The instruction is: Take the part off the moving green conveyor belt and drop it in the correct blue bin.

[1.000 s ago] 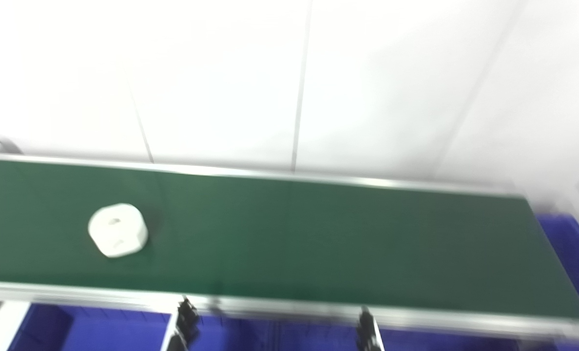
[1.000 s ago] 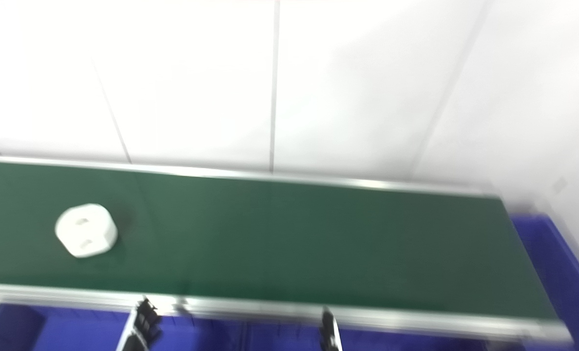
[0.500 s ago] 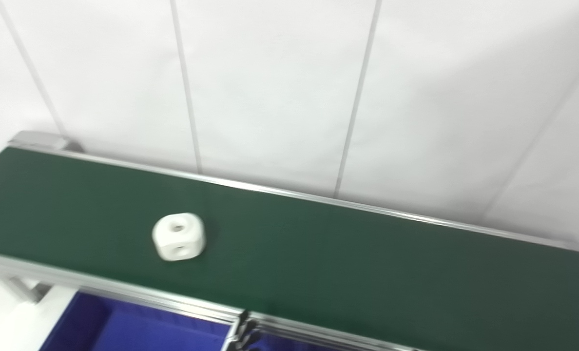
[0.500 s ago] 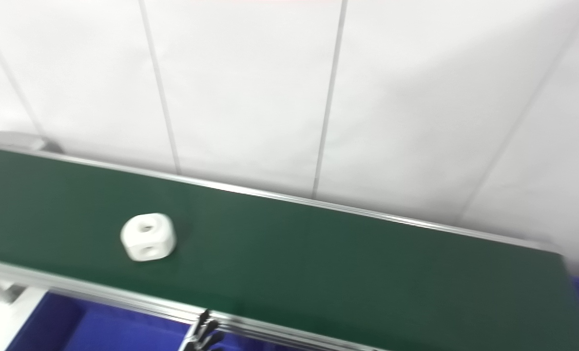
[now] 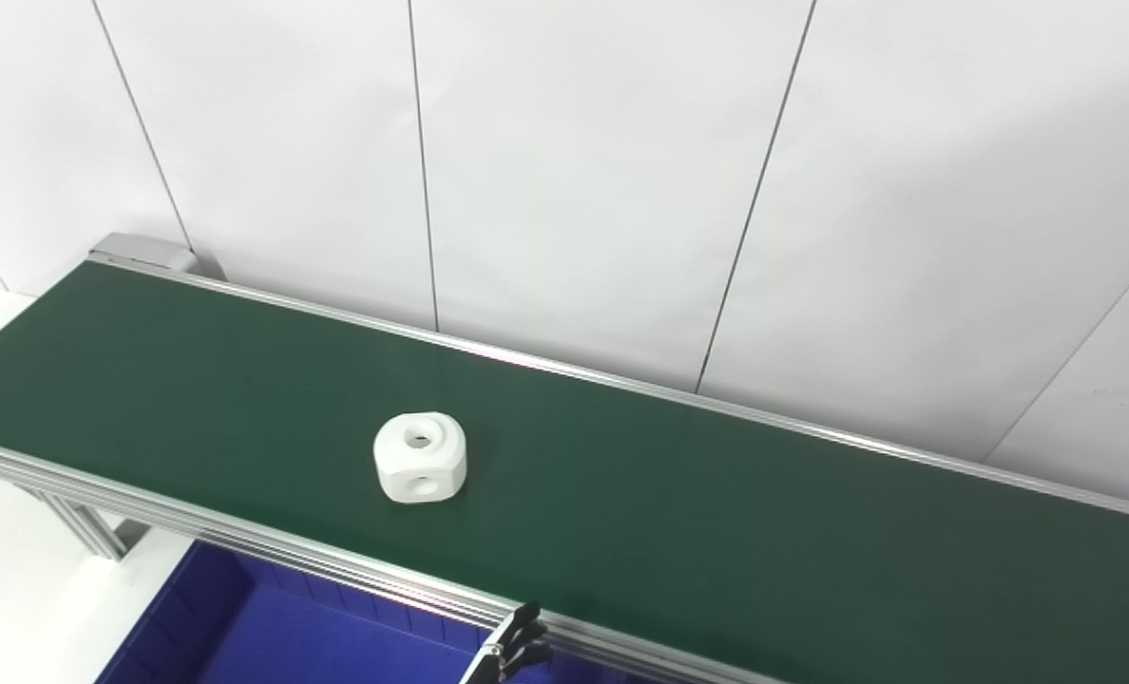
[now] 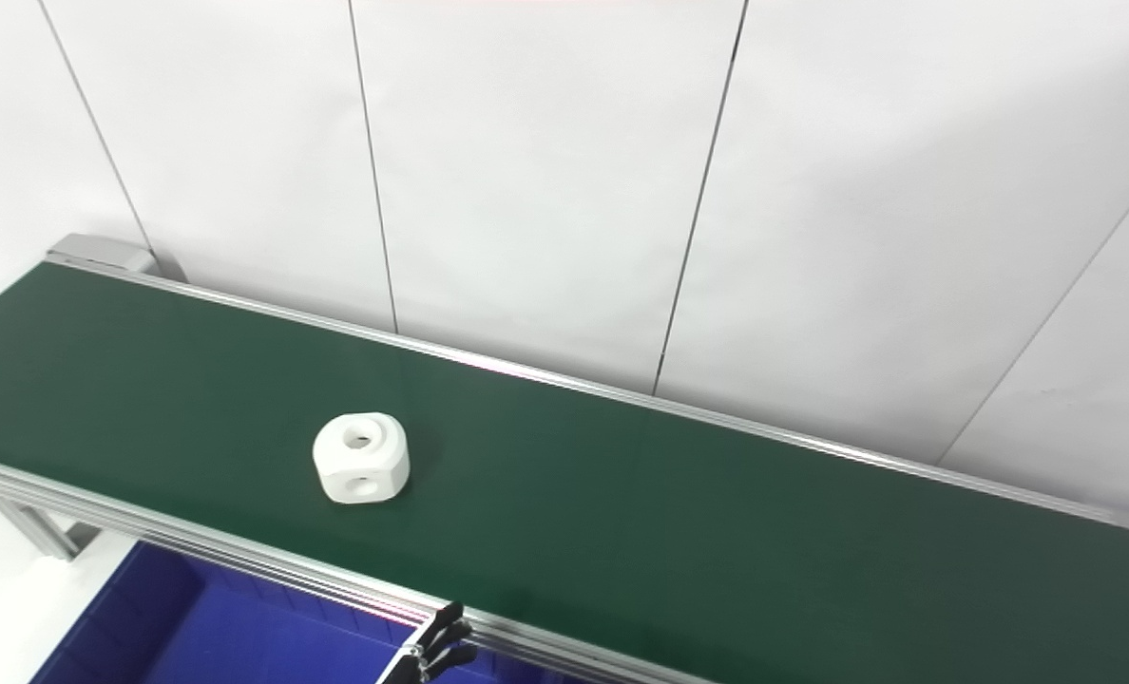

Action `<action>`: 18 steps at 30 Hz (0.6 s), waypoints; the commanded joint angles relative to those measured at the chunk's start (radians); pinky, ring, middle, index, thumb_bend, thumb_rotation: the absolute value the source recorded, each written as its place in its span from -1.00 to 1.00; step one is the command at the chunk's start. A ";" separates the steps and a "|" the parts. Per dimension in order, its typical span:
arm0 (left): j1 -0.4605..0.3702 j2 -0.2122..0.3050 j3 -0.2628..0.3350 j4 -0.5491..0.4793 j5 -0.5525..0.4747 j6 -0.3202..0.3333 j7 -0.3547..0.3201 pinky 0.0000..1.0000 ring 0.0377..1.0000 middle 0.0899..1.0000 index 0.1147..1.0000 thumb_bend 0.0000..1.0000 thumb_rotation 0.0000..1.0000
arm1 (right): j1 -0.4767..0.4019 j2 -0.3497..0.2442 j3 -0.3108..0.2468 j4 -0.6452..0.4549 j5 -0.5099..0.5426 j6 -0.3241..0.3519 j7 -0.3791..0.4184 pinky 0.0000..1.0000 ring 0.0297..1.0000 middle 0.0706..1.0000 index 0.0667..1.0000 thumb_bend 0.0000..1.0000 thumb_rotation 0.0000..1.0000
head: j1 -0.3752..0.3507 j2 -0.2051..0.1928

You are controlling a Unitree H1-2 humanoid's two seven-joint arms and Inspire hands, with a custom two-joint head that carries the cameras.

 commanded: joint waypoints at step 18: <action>-0.499 0.294 0.155 -0.444 0.335 0.254 -0.284 0.28 0.57 0.69 0.56 1.00 -0.30 | -0.030 0.074 0.022 -0.008 -0.053 -0.042 0.017 1.00 1.00 1.00 1.00 0.75 1.00 | -0.081 0.038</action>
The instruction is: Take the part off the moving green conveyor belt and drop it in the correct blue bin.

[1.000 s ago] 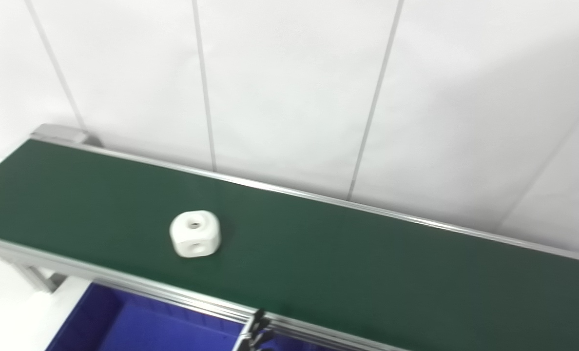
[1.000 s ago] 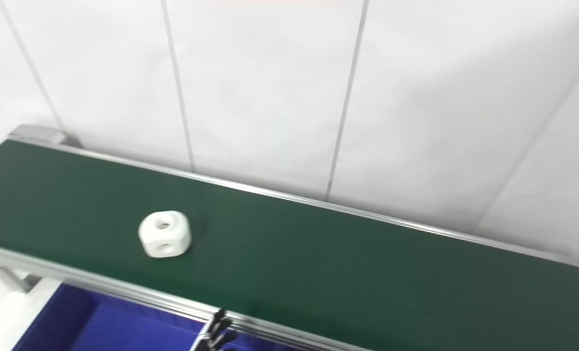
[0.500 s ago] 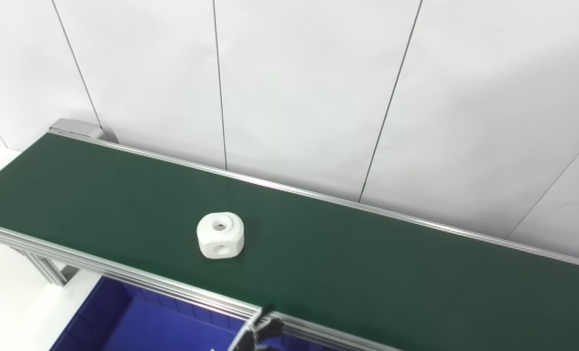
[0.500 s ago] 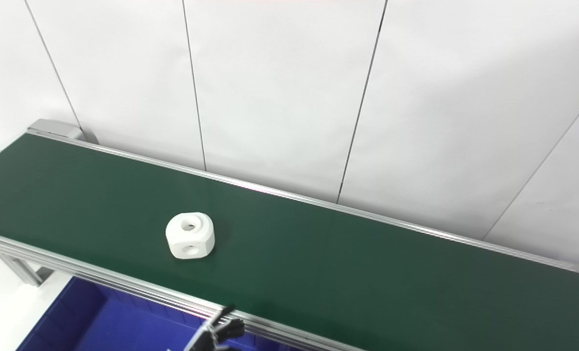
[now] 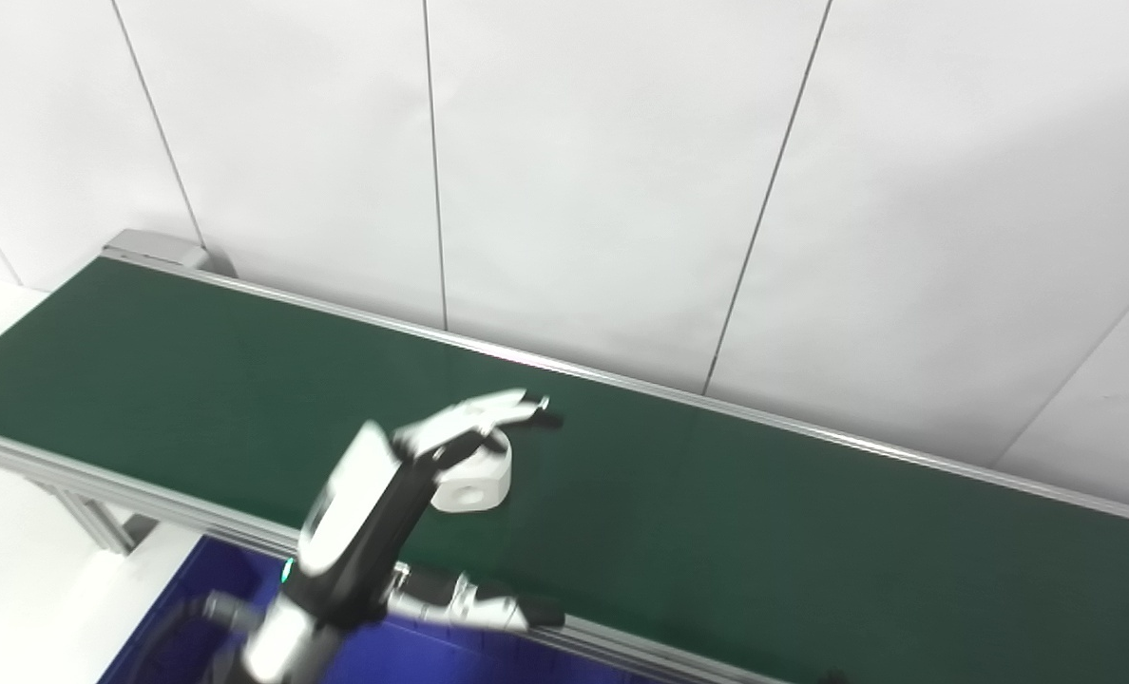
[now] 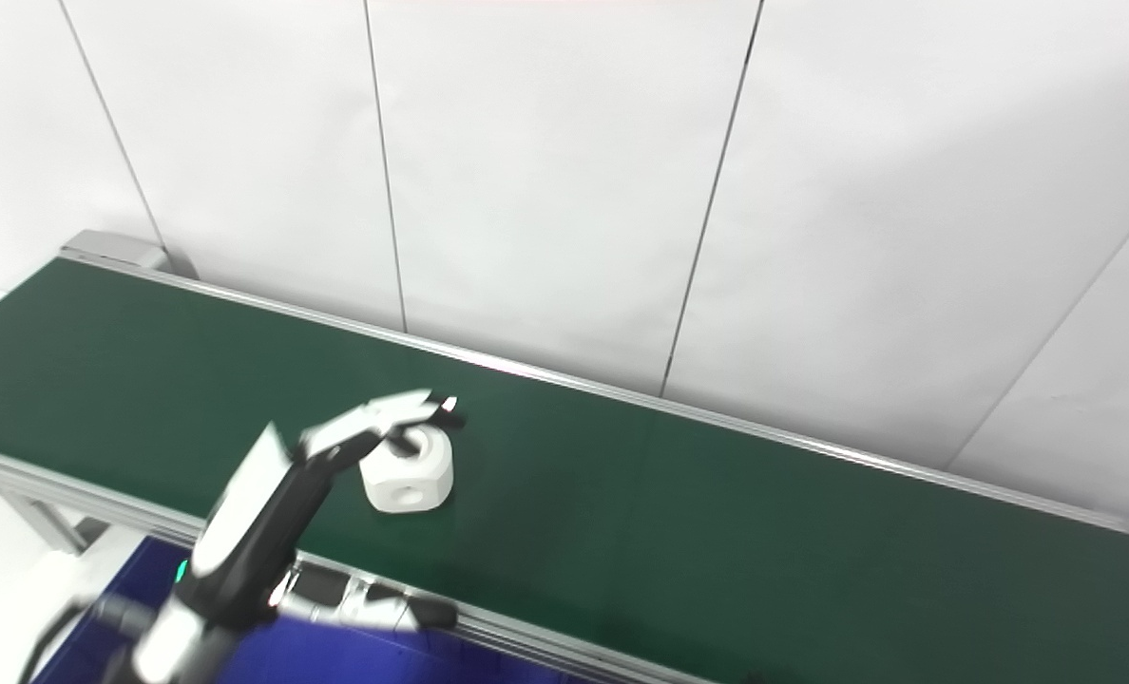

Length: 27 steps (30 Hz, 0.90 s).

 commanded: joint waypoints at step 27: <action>-0.364 -0.060 -0.093 0.491 0.385 0.248 -0.072 0.78 0.83 0.79 0.70 0.98 -0.34 | 0.011 0.038 0.038 -0.047 -0.016 -0.019 0.008 1.00 1.00 1.00 1.00 0.70 1.00 | -0.059 0.032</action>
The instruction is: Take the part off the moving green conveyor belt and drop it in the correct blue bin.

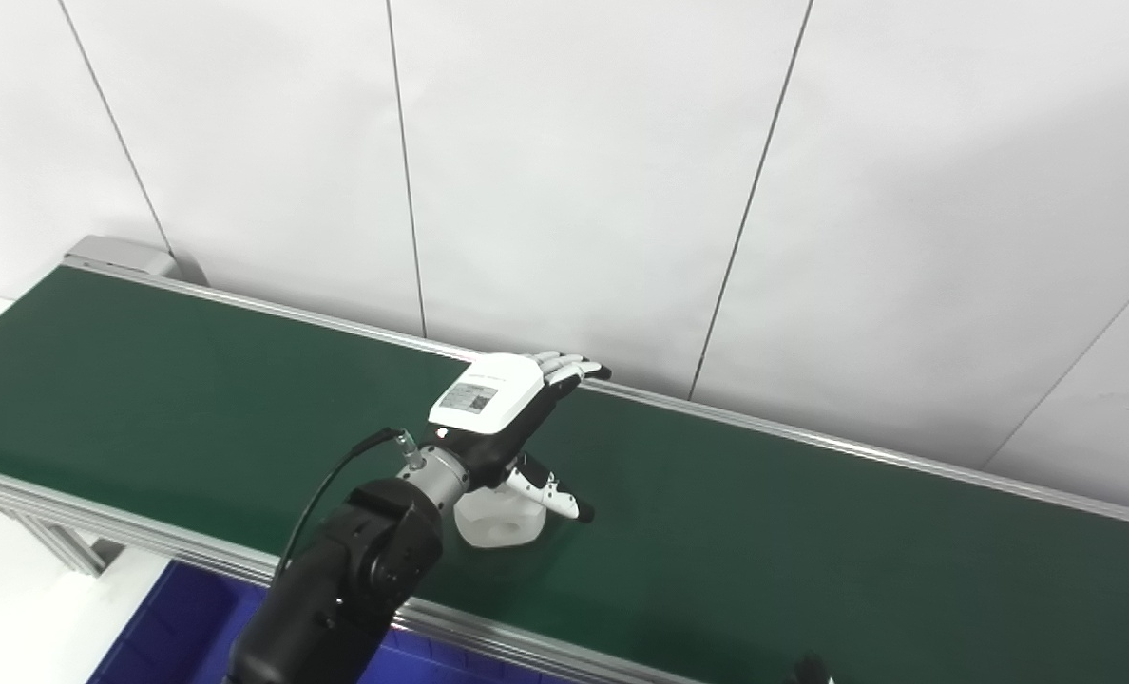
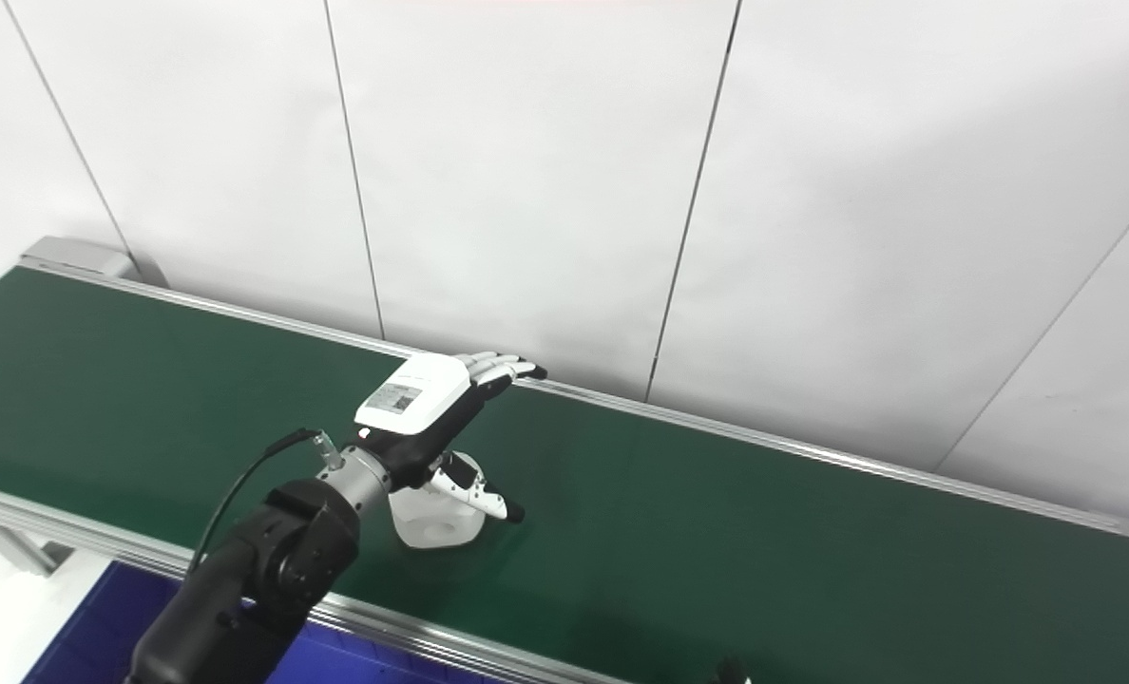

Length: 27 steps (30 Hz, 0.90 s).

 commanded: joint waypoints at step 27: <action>0.048 -0.082 -0.081 -0.106 0.158 0.318 -0.188 0.40 0.56 0.59 0.57 1.00 -0.36 | 0.017 0.021 0.020 -0.049 0.000 -0.004 0.011 1.00 1.00 1.00 1.00 0.72 1.00 | -0.042 0.017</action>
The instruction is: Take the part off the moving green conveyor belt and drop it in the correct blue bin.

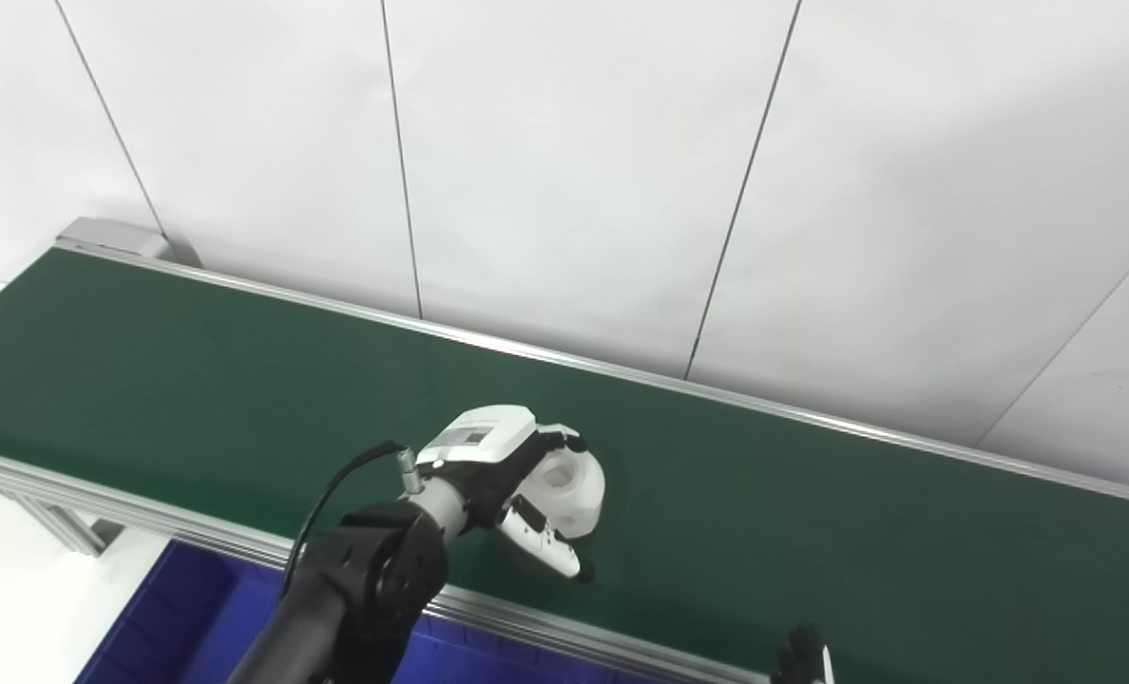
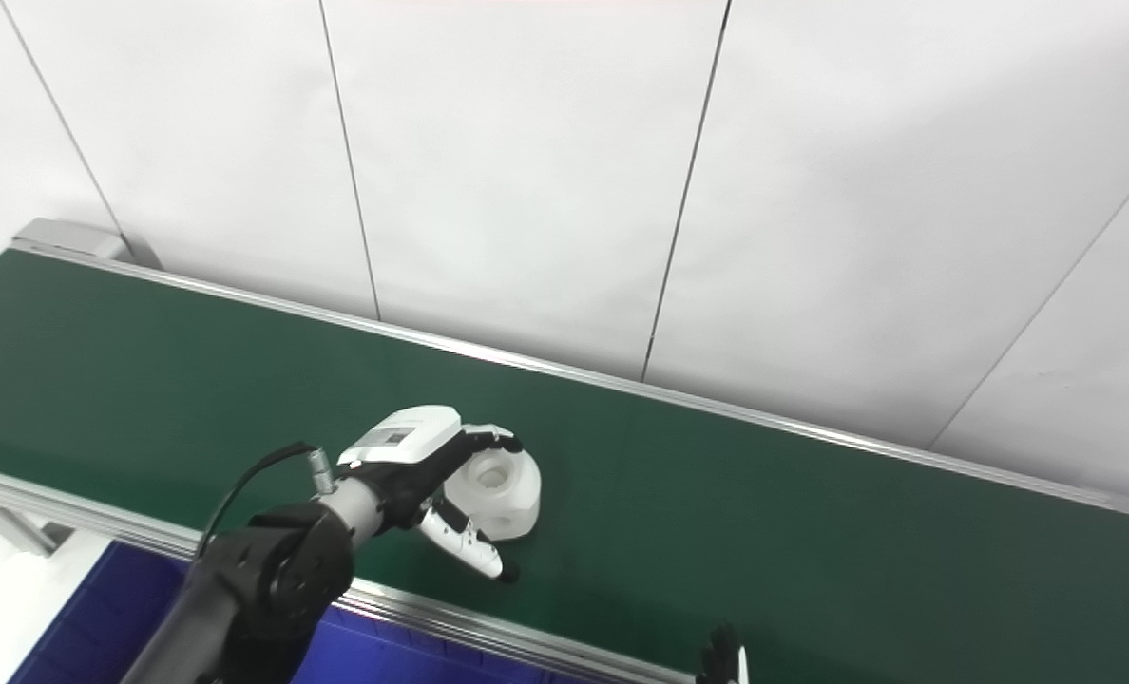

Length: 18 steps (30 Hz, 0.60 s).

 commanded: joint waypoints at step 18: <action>-0.127 -0.150 -0.081 0.831 -0.122 -0.329 1.067 0.35 0.47 0.52 0.44 0.77 -0.77 | 0.047 0.021 0.044 -0.042 -0.011 -0.014 0.013 1.00 1.00 1.00 1.00 0.61 1.00 | -0.059 -0.004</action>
